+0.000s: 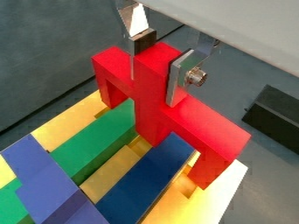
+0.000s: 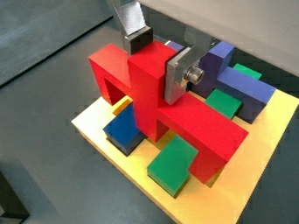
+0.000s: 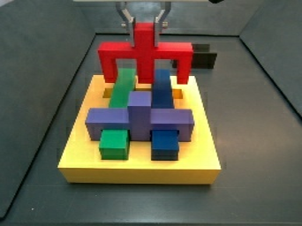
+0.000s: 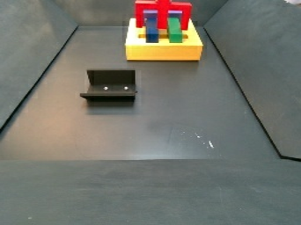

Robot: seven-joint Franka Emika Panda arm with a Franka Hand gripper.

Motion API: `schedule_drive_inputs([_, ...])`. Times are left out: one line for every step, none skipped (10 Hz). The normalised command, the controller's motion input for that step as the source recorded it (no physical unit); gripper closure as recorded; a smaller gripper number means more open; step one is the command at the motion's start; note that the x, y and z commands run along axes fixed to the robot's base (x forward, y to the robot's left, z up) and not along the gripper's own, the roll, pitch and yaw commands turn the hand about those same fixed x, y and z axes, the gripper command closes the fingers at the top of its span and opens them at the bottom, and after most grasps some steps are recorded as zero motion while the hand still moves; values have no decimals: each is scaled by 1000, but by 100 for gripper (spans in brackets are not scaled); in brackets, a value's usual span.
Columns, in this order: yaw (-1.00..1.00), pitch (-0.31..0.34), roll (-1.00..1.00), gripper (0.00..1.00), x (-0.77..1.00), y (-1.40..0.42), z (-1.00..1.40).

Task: Pick up the red object. Move up. Move to above the board. Insert the red object.
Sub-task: Insert the red object.

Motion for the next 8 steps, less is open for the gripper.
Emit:
schedule_drive_inputs([0, -83, 9, 100, 0, -131, -126])
schedule_drive_inputs([23, -109, 23, 100, -74, -80, -200])
schedule_drive_inputs([0, -66, 50, 100, -163, -29, -83])
schedule_drive_inputs([0, -14, 33, 100, -169, -31, 0])
schedule_drive_inputs([0, -20, 43, 100, -29, -23, -40])
schedule_drive_inputs([0, 0, 66, 100, 109, -57, -186])
schedule_drive_inputs([0, 0, 57, 100, 200, -23, -137])
schedule_drive_inputs([0, 27, 17, 100, 309, 0, 0])
